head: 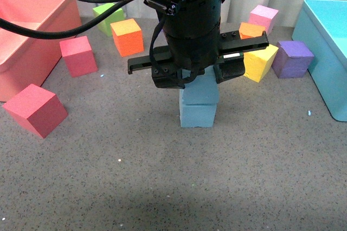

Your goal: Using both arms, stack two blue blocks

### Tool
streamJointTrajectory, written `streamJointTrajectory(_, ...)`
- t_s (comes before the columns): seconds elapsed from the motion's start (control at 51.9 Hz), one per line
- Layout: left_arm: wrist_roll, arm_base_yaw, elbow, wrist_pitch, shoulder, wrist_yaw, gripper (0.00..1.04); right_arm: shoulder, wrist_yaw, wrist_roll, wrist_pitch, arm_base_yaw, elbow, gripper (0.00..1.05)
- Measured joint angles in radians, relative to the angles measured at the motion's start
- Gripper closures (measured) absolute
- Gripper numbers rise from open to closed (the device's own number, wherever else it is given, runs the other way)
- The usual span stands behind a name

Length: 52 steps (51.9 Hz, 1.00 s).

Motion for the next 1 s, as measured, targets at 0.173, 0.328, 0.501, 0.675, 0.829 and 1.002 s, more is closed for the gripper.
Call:
streamJointTrajectory(0.173, 0.008, -0.003, 0.0, -0.004, 0.003, -0.002, 0.6, 0.0, 0.0, 0.0, 0.0, 0.0, 0.0, 0.09)
streamJointTrajectory(0.328, 0.002, -0.003, 0.001, -0.004, 0.005, 0.007, 0.36, 0.0, 0.0, 0.0, 0.0, 0.0, 0.0, 0.09)
streamJointTrajectory(0.501, 0.01, -0.003, -0.003, 0.013, -0.019, 0.005, 0.05, 0.0, 0.0, 0.0, 0.0, 0.0, 0.0, 0.09)
streamJointTrajectory(0.675, 0.015, 0.011, -0.044, 0.036, -0.104, -0.011, 0.07, 0.0, 0.0, 0.0, 0.0, 0.0, 0.0, 0.09)
streamJointTrajectory(0.829, 0.251, 0.023, -0.28, 0.504, -0.185, -0.319, 0.22, 0.0, -0.001, 0.0, 0.0, 0.0, 0.0, 0.09)
streamJointTrajectory(1.002, 0.555, 0.132, -0.772, 1.349, -0.345, -0.356, 0.53, 0.0, 0.002, 0.0, 0.0, 0.0, 0.0, 0.09)
